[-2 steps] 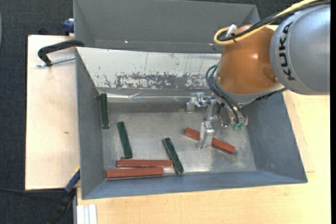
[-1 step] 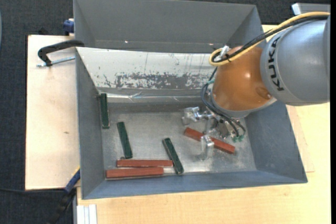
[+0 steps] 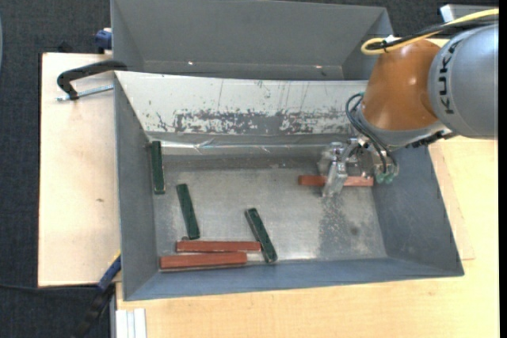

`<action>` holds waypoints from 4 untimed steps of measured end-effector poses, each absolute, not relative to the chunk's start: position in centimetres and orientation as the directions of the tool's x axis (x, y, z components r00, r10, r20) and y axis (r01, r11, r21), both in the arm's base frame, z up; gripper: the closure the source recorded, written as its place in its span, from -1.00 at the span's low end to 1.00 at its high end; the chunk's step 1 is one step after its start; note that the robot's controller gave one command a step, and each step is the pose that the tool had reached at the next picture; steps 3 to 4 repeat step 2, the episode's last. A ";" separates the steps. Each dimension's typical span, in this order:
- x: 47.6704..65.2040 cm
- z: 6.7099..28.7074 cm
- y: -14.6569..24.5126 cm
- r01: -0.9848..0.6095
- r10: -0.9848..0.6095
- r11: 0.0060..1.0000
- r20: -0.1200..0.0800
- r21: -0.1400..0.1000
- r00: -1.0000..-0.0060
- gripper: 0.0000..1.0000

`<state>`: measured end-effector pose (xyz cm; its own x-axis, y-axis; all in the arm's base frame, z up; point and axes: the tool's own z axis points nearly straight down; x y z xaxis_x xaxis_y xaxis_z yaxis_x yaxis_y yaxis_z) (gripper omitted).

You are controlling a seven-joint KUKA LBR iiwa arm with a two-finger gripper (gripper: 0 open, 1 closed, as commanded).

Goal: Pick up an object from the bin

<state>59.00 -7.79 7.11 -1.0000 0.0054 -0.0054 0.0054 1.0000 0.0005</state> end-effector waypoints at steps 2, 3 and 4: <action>59.2 24.3 -5.5 -0.046 -0.046 0.999 -0.015 -0.001 -0.999 1.00; 59.2 24.3 -5.5 -0.046 -0.046 0.999 -0.015 -0.001 -0.999 1.00; 59.2 24.3 -5.5 -0.046 -0.046 0.999 -0.015 -0.001 -0.999 1.00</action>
Offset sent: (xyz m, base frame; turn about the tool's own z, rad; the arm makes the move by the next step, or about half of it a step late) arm -0.0007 0.0224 0.1664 -0.0512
